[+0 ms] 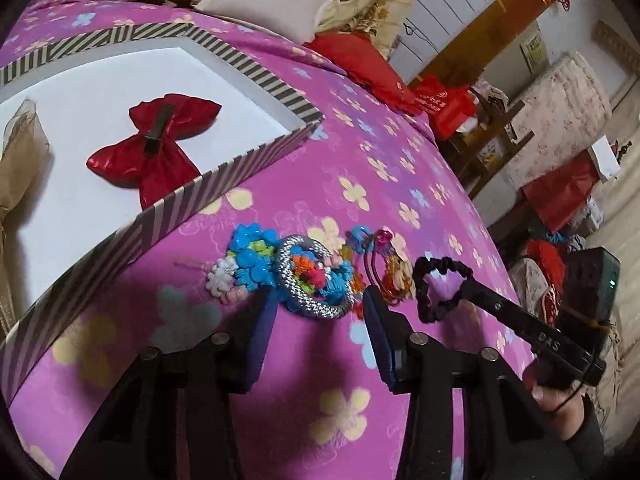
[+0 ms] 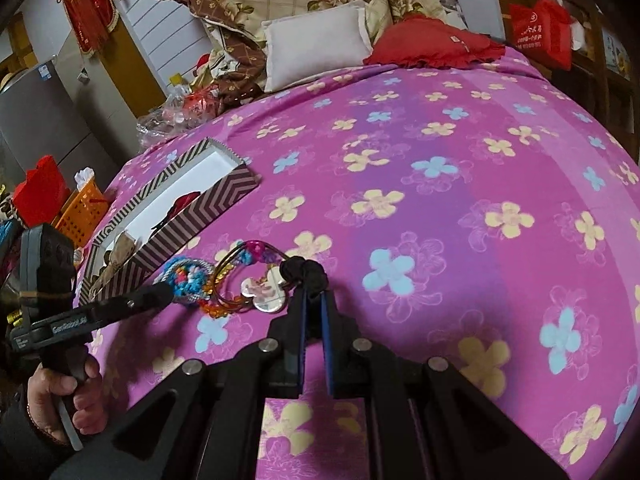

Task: Organize jewelry
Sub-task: 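Grasp the silver rope bangle with the left tool while the right tool grasps the black hair tie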

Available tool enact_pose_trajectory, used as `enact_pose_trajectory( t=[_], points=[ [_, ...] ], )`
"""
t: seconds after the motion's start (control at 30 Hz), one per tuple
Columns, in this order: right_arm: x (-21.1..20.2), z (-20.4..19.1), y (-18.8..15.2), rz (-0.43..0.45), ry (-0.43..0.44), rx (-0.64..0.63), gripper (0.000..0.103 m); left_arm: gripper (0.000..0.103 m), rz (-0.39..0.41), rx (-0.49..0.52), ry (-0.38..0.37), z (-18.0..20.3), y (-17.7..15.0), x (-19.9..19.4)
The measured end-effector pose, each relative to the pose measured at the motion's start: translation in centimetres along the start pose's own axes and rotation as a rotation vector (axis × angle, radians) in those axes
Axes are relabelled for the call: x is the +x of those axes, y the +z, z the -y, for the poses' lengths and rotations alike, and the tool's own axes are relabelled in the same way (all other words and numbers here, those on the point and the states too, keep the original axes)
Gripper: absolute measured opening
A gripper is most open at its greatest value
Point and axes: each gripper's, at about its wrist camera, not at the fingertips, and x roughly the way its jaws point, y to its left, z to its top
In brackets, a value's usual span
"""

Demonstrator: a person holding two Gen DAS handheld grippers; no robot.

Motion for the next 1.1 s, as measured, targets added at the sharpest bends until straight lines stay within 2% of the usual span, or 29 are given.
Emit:
enact_pose_trajectory(
  t=[0.03, 0.1, 0.13, 0.2, 0.33, 0.67, 0.87, 1.1],
  points=[
    [0.0, -0.2, 0.0, 0.000, -0.004, -0.008, 0.007, 0.034, 0.004, 0.003, 0.014, 0.1, -0.1, 0.0],
    [0.1, -0.3, -0.1, -0.002, -0.006, -0.012, 0.007, 0.018, 0.003, 0.005, 0.026, 0.0, 0.0, 0.2],
    [0.2, -0.3, -0.2, -0.004, -0.004, -0.011, 0.007, 0.017, 0.004, 0.002, 0.023, -0.2, -0.1, 0.3],
    [0.2, -0.4, -0.2, -0.005, -0.009, -0.015, 0.007, 0.008, 0.007, 0.004, 0.027, -0.2, -0.2, 0.1],
    [0.1, -0.6, -0.2, -0.001, -0.009, -0.023, 0.007, 0.006, 0.028, 0.058, 0.080, 0.9, -0.5, -0.7],
    [-0.1, -0.6, -0.2, 0.005, -0.025, -0.028, 0.007, 0.006, 0.049, 0.129, 0.110, 2.2, -0.7, -1.4],
    [-0.5, -0.7, 0.0, 0.032, -0.034, -0.037, 0.007, 0.006, 0.058, 0.133, 0.091, 2.5, -0.6, -2.3],
    [-1.9, -1.1, 0.6, 0.103, -0.045, -0.053, 0.007, 0.006, 0.101, 0.152, 0.017, 3.1, -0.5, -4.8]
  ],
)
